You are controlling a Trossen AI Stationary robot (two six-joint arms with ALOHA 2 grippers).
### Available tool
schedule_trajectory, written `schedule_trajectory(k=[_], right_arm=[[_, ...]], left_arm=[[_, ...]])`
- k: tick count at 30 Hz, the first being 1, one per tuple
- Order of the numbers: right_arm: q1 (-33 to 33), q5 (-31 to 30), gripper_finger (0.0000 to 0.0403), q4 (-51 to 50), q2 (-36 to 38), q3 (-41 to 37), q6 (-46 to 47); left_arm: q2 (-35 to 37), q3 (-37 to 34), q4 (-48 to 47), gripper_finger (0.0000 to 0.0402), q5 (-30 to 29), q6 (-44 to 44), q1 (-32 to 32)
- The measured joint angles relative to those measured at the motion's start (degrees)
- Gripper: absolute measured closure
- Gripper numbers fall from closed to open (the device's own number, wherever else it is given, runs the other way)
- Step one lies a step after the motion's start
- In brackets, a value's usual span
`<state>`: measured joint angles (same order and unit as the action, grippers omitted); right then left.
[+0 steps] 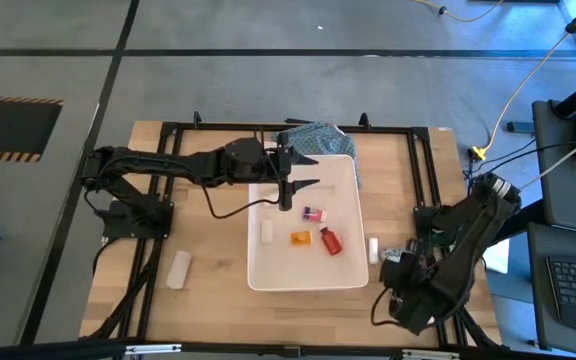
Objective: Pick & place medical supplies in basket/bin
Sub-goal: Put the white pill bottle into the white bin
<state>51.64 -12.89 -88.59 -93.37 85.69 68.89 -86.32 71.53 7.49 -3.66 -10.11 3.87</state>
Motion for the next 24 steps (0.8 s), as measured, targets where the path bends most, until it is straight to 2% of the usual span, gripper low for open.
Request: schedule_trajectory(k=[6,14,24], right_arm=[[-2.46,-12.26,0.0204,-1.19,3.99,0.45,2.87],[-7.32,-20.91,0.0205,-1.45,6.25,0.29,0.35],[-17.78,-28.98,0.0204,-1.63,6.48,0.29,-10.64]], left_arm=[[0.08,-0.02,-1.64,0.0194,-1.34,-3.07,-0.94],[1.74,-0.11,-7.93,0.0194,-12.18,-8.77,-3.95],[5.45,-0.09,-12.79,0.0194,-20.56,-8.9,-7.91]])
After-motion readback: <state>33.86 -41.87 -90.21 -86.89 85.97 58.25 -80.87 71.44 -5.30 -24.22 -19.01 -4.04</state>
